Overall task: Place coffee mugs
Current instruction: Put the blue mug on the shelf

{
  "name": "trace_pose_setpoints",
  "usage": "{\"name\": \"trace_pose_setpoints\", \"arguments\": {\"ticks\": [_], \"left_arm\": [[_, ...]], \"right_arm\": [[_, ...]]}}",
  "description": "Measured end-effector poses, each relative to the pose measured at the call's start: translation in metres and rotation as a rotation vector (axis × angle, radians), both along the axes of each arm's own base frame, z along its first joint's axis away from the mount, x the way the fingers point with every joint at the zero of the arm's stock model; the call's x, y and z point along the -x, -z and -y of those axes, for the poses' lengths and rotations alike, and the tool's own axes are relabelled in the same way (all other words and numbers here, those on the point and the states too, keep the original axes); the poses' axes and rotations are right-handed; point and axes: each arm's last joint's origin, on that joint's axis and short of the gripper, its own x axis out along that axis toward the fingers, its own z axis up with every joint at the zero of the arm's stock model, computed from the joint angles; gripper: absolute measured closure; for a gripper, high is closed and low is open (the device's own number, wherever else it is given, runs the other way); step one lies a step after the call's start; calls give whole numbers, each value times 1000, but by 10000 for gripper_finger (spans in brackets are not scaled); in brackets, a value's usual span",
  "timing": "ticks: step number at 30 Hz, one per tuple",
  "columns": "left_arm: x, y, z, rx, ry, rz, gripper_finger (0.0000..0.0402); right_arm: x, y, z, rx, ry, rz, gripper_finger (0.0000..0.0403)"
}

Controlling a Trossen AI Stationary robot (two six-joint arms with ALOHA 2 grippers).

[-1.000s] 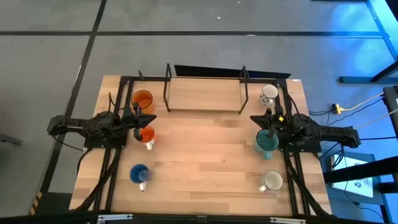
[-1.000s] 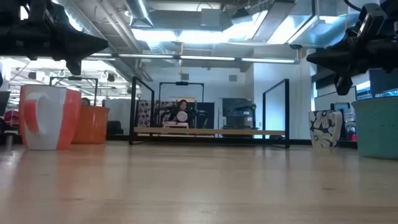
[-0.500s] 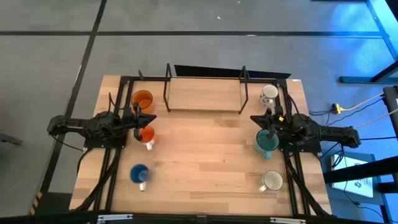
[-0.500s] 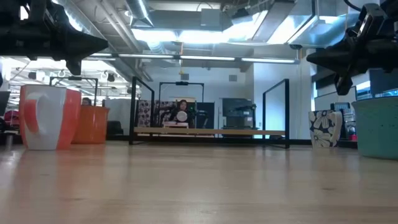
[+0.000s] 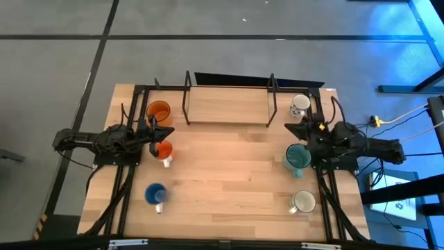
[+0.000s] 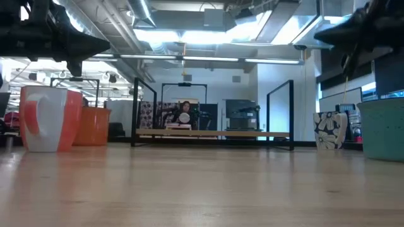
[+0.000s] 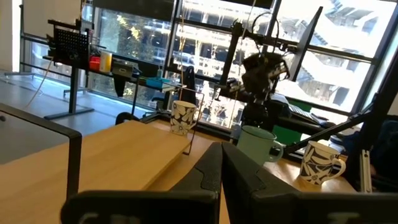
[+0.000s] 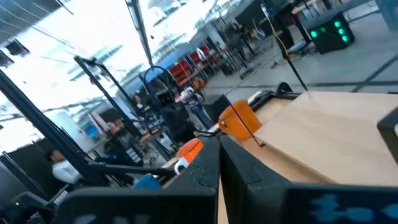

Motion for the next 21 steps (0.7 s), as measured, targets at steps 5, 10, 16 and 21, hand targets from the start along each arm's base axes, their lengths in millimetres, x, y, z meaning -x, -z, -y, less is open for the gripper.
{"name": "trace_pose_setpoints", "arguments": {"ticks": [5, 10, 16, 21], "left_arm": [[0, 0, -1, 4, -21, 0, 401], [0, 0, -1, 5, -24, 0, 401], [0, 0, -1, 7, -26, 1, 401], [0, 0, -1, 8, -33, 1, 401]], "right_arm": [[0, -31, 0, -15, -9, -237, 402], [-10, -53, -1, -46, -48, -504, 402], [-33, -58, -2, -154, -114, -785, 402], [-48, -51, -3, -235, -145, -1008, 402]]}}
